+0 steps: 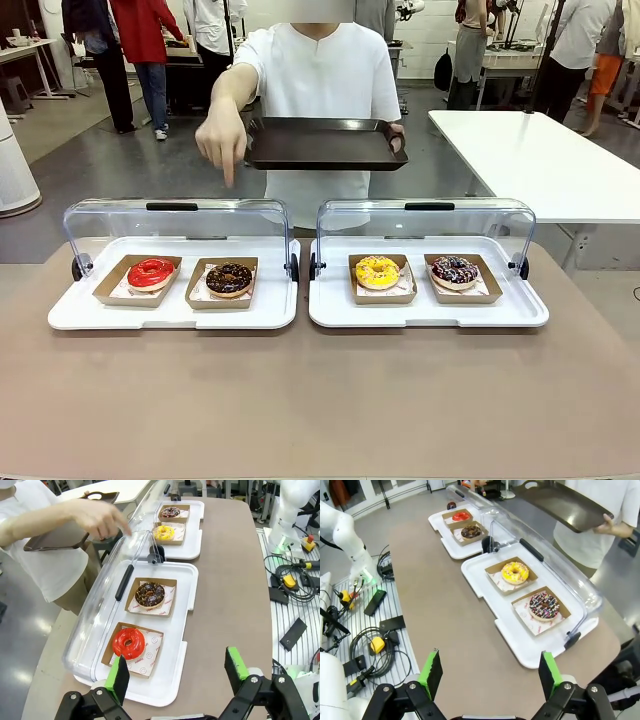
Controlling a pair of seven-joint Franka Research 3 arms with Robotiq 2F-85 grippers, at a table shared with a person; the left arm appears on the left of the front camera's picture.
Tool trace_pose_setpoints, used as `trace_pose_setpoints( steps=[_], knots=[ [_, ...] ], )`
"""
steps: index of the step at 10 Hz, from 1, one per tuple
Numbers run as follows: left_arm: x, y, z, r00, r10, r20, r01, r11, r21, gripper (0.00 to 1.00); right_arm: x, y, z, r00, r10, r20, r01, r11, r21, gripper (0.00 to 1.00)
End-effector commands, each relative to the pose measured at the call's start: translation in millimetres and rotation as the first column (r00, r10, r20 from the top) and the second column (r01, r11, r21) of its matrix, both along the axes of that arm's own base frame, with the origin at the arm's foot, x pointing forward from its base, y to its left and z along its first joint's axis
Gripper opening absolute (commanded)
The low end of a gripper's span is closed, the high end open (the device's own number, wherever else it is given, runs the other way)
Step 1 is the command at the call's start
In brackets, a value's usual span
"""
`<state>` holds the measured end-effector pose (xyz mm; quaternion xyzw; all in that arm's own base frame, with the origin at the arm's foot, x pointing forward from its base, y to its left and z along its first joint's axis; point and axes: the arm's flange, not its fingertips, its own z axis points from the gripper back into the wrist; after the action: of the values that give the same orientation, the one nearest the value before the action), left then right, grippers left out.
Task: Provide the desired donut to the person.
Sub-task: Pick up and lift the Paper togo box containing the Donut pointed at by the person.
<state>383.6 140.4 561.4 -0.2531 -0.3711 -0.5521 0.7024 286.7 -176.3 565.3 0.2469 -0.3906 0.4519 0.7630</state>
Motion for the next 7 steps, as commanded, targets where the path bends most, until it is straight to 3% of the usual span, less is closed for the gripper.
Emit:
trace_pose_setpoints(
  steps=[1,7],
  knots=[
    [-0.8,0.5,-0.5,1.0,-0.005,-0.002,0.005,1.0,0.006,1.0,1.0,0.1,-0.2,1.0,0.01,0.008,-0.01,1.0,0.009,1.0],
    [-0.8,0.5,-0.5,1.0,-0.005,-0.002,0.005,1.0,0.006,1.0,1.0,0.1,-0.2,1.0,0.01,0.008,-0.01,1.0,0.009,1.0]
  ],
)
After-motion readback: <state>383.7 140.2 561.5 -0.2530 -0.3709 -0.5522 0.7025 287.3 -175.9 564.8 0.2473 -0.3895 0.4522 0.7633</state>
